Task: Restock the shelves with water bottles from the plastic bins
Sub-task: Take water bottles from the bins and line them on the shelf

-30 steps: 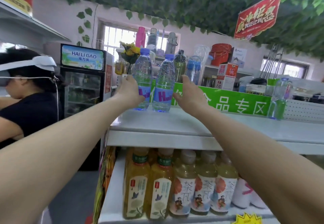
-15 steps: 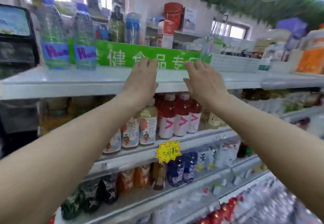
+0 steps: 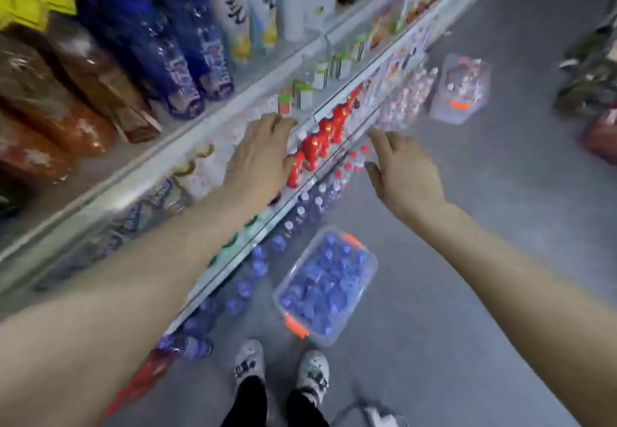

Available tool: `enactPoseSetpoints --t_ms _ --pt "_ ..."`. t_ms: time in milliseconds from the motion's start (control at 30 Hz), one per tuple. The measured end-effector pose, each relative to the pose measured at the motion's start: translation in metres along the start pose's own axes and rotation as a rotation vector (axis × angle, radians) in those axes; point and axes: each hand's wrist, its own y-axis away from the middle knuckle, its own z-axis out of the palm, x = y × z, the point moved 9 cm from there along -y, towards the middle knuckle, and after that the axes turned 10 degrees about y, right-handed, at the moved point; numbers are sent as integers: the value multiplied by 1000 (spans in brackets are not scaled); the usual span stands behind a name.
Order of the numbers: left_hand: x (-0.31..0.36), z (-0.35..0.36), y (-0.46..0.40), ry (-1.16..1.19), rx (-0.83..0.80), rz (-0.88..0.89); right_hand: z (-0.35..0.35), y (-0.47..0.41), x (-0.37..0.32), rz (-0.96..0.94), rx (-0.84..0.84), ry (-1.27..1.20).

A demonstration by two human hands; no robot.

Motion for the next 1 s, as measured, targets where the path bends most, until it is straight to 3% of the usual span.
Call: enactPoseSetpoints --t_ms 300,567,767,1000 --pt "-139 322 165 -5 -550 -176 327 183 -2 374 -574 -223" --pt "-243 503 261 -87 -732 -89 546 272 -50 452 -873 -292" --pt "-292 581 295 -216 -823 11 642 305 -62 623 -957 -347" --pt "-302 598 320 -471 -951 105 650 310 -58 805 -859 -517"
